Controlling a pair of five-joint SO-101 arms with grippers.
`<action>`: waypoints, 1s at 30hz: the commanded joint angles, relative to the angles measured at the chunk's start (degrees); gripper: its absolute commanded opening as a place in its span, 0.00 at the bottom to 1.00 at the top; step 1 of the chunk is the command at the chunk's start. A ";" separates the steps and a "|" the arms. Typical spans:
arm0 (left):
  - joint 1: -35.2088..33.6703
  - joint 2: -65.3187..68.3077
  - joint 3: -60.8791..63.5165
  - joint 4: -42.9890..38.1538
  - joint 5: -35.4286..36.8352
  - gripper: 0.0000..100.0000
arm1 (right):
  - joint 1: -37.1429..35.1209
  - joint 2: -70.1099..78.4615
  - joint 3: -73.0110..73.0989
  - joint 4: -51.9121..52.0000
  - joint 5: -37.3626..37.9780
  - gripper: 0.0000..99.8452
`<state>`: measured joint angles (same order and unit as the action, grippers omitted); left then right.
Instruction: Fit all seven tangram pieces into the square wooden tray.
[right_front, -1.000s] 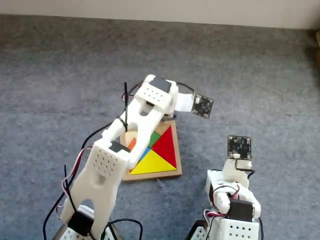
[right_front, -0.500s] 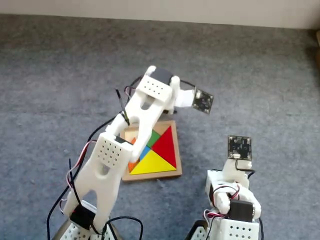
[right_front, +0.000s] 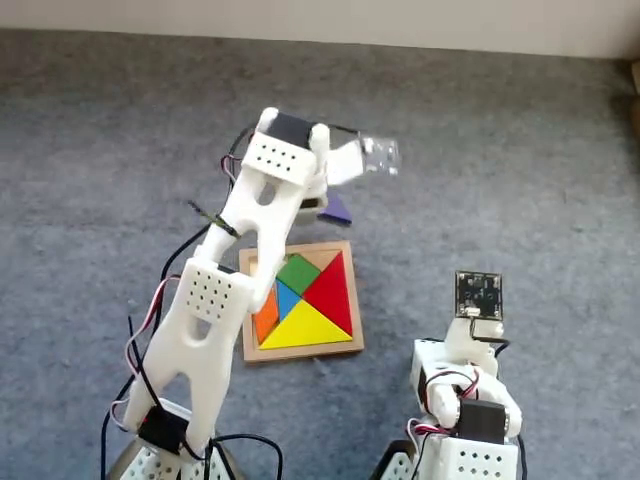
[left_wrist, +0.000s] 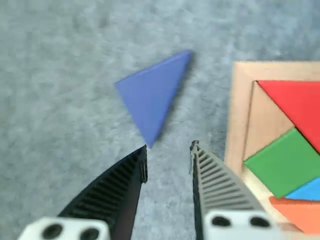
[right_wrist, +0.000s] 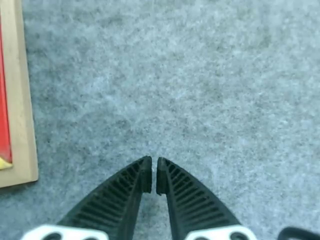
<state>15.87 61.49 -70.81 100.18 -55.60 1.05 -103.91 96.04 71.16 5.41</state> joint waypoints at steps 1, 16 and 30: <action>-1.89 -1.19 -7.08 0.79 5.71 0.16 | 0.84 -0.92 8.48 0.31 0.62 0.04; -4.62 -20.44 -3.91 1.05 14.95 0.00 | -3.30 -0.92 8.48 0.31 0.35 0.04; -6.90 -60.88 32.66 0.70 27.52 0.00 | -3.30 -1.01 8.40 0.31 0.53 0.04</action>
<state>11.56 14.73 -46.99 100.97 -31.60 -2.29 -103.91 96.04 71.16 5.41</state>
